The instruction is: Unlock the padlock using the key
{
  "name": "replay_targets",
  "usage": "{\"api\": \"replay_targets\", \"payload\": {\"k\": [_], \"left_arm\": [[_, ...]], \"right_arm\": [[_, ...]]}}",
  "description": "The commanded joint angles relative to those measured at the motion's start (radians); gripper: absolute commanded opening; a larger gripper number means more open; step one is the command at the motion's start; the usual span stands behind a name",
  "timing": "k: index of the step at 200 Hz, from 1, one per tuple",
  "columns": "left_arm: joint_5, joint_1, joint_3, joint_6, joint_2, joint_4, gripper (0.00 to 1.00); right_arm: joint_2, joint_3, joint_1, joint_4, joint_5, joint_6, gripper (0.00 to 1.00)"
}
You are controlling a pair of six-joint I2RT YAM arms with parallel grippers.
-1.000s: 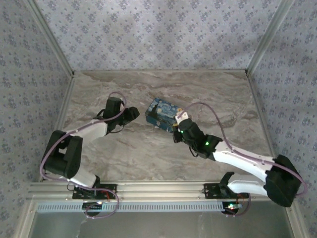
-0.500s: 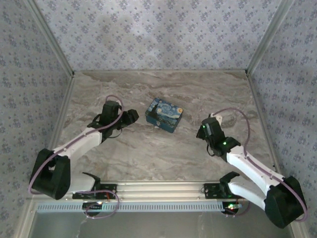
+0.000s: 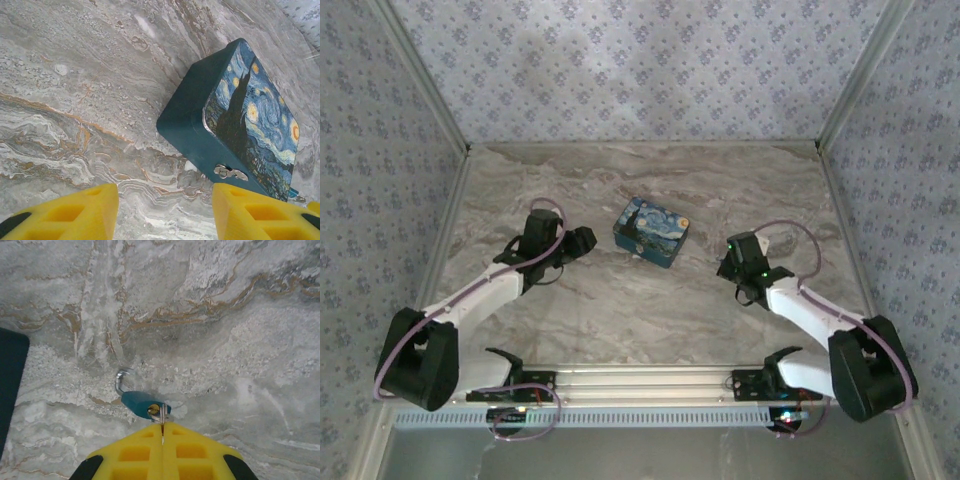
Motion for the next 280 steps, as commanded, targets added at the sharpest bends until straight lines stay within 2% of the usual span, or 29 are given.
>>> {"api": "replay_targets", "payload": {"k": [1,29,60,116,139,147,148,151,152,153,155,156,158,160,182,199,209,240,264,280], "left_arm": [[-0.025,-0.006,-0.005,0.008,-0.03,-0.016,0.52],[-0.037,-0.006,-0.011,0.008,-0.035,-0.016,0.53],[-0.042,-0.005,-0.013,0.013,-0.045,-0.021,0.54],[-0.083,0.004,-0.012,0.042,-0.085,-0.052,0.58],[-0.099,0.028,-0.007,0.059,-0.1,-0.073,0.64],[-0.105,0.04,-0.002,0.067,-0.103,-0.083,0.69],[-0.106,0.042,-0.001,0.068,-0.104,-0.084,0.74],[-0.109,0.047,0.002,0.07,-0.105,-0.09,0.92],[-0.111,0.049,0.004,0.071,-0.106,-0.092,0.95],[-0.112,0.051,0.004,0.071,-0.106,-0.095,0.97],[-0.116,0.054,0.007,0.073,-0.106,-0.1,0.98],[-0.118,0.055,0.009,0.074,-0.106,-0.103,0.98],[-0.122,0.059,0.011,0.076,-0.106,-0.109,0.98],[-0.125,0.062,0.017,0.079,-0.105,-0.117,0.98],[-0.149,0.097,0.068,0.132,-0.099,-0.194,0.98],[-0.199,0.115,0.105,0.179,-0.099,-0.245,0.98],[-0.238,0.126,0.123,0.214,-0.097,-0.265,0.98],[-0.435,0.151,0.147,0.367,-0.069,-0.27,0.98],[-0.616,0.166,0.128,0.527,-0.046,-0.181,0.98],[-0.682,0.198,0.094,0.585,-0.021,-0.087,0.98]], "right_arm": [[0.019,0.038,-0.004,0.016,-0.012,0.02,0.07],[0.017,0.042,-0.003,0.0,-0.003,0.022,0.09],[-0.016,0.048,-0.001,-0.044,0.017,0.033,0.31],[-0.104,0.077,0.01,-0.146,0.072,0.028,0.43],[-0.104,0.117,0.025,-0.179,0.092,0.004,0.51],[-0.099,0.137,0.032,-0.194,0.109,-0.008,0.54],[-0.098,0.14,0.033,-0.195,0.112,-0.01,0.54],[-0.096,0.147,0.036,-0.201,0.12,-0.012,0.56],[-0.096,0.15,0.037,-0.203,0.122,-0.015,0.58],[-0.095,0.152,0.037,-0.203,0.124,-0.017,0.63],[-0.094,0.158,0.039,-0.205,0.126,-0.02,0.86],[-0.093,0.159,0.039,-0.207,0.128,-0.023,0.93],[-0.092,0.163,0.039,-0.207,0.13,-0.028,0.98],[-0.091,0.168,0.041,-0.208,0.132,-0.032,1.0],[-0.07,0.218,0.043,-0.21,0.161,-0.075,1.0],[-0.049,0.259,0.041,-0.211,0.182,-0.078,1.0],[-0.026,0.291,0.04,-0.211,0.198,-0.136,1.0],[0.05,0.375,0.043,-0.212,0.412,-0.212,1.0],[0.074,0.315,0.058,0.042,0.572,-0.428,1.0],[0.112,0.274,0.02,0.154,0.6,-0.489,1.0]]}}
